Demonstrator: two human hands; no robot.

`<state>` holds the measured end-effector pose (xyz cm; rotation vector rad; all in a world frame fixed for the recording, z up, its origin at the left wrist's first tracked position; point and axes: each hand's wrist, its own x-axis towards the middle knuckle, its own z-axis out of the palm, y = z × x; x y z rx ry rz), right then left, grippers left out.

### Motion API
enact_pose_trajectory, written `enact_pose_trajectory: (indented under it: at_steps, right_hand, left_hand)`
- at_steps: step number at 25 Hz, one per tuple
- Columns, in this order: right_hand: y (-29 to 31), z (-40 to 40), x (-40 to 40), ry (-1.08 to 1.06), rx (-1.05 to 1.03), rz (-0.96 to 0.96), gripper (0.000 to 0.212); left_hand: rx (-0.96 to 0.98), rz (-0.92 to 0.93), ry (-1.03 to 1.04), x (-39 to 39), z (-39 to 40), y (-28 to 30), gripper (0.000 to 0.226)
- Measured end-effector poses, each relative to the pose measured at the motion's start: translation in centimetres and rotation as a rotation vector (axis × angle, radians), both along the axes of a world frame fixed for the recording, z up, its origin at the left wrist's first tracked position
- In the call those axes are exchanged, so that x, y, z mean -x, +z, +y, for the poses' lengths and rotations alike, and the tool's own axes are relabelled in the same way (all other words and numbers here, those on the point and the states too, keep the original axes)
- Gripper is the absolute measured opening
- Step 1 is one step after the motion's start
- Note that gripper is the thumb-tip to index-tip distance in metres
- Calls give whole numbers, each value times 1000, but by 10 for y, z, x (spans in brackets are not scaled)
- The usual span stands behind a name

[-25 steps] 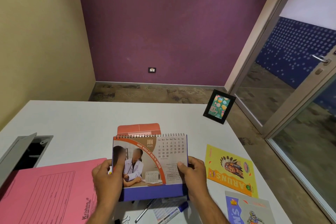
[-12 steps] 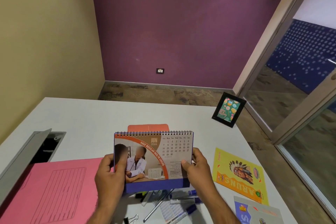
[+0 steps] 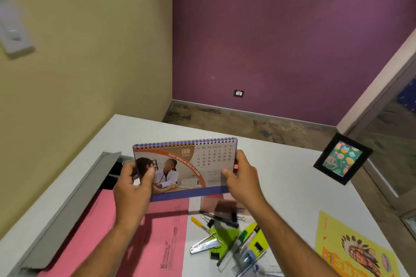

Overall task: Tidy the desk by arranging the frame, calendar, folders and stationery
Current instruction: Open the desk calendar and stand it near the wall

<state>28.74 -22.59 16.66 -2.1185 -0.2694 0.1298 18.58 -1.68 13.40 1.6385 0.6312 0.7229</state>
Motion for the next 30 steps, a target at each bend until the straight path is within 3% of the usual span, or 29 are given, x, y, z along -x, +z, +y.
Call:
enact_pose_trajectory:
  at_steps: [8, 15, 25, 30]
  right_hand:
    - [2, 154, -92, 94, -62, -96, 37]
    - [-46, 278, -187, 163, -63, -57, 37]
    - [-138, 362, -258, 232, -37, 79, 48]
    - [-152, 376, -270, 281, -30, 86, 51]
  left_hand:
    - [-151, 27, 192, -72, 139, 12, 21]
    - [-157, 58, 336, -149, 245, -27, 22]
    - [-139, 100, 443, -203, 304, -116, 23]
    - [-147, 112, 474, -209, 315, -131, 26]
